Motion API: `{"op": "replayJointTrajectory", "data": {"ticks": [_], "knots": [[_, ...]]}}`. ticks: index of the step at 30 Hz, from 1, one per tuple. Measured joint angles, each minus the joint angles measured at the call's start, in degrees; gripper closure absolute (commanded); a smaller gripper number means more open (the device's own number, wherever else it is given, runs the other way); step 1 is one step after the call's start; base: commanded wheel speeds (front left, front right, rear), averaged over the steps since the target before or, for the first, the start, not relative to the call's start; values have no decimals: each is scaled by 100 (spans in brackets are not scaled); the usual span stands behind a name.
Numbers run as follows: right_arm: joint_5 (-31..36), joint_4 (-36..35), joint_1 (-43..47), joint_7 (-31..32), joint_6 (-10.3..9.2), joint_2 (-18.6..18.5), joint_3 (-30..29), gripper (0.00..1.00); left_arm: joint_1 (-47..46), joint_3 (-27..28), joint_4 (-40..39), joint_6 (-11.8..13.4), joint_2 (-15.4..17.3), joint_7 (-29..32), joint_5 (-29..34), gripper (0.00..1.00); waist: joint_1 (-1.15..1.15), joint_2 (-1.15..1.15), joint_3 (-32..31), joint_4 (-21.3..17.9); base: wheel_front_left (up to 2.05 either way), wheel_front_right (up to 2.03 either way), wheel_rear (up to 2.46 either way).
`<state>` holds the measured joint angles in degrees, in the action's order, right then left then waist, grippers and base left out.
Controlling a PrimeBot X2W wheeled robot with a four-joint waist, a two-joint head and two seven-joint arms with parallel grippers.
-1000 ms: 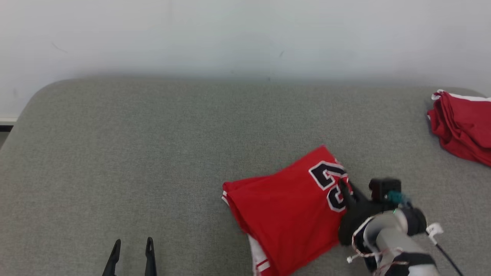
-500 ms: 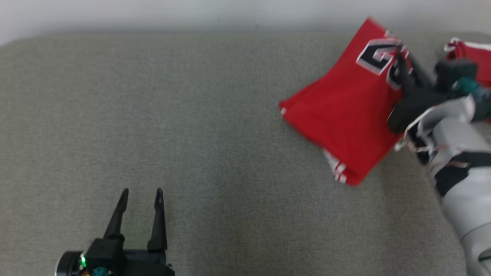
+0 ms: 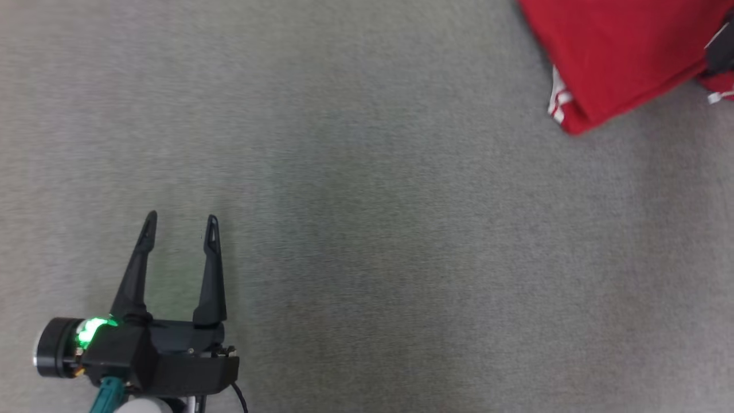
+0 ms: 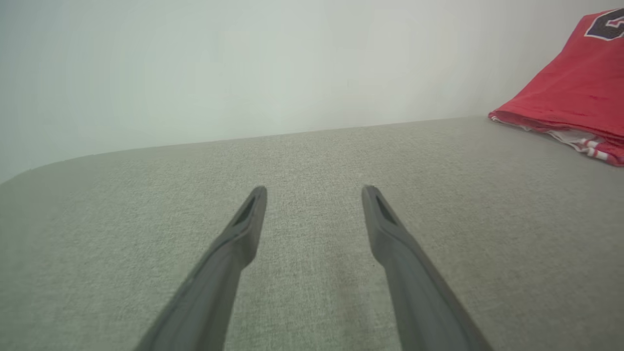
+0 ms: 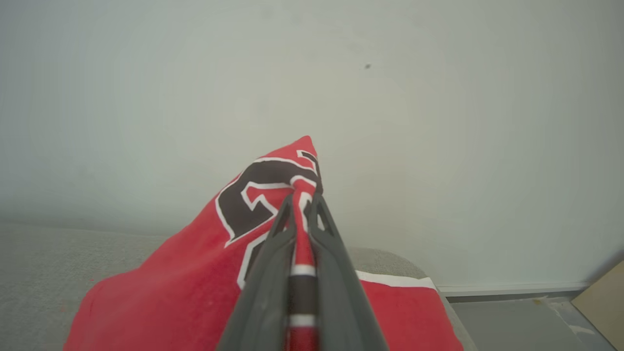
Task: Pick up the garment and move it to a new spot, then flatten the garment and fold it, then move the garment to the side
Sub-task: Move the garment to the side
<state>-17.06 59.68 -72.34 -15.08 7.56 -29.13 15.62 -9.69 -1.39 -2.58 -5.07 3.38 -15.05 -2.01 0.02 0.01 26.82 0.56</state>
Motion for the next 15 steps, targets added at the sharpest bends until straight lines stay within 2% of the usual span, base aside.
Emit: {"op": "replayJointTrajectory", "data": {"ticks": [8,15], "knots": [[9,166,-421,5,0,-334,246,100,2,26,-510,-53,107,0,102,0,-1,0,368,-467,0,0,0],[170,532,-989,99,0,-627,394,100,-23,-31,-977,-83,229,0,205,0,-1,0,743,-694,0,0,0]]}}
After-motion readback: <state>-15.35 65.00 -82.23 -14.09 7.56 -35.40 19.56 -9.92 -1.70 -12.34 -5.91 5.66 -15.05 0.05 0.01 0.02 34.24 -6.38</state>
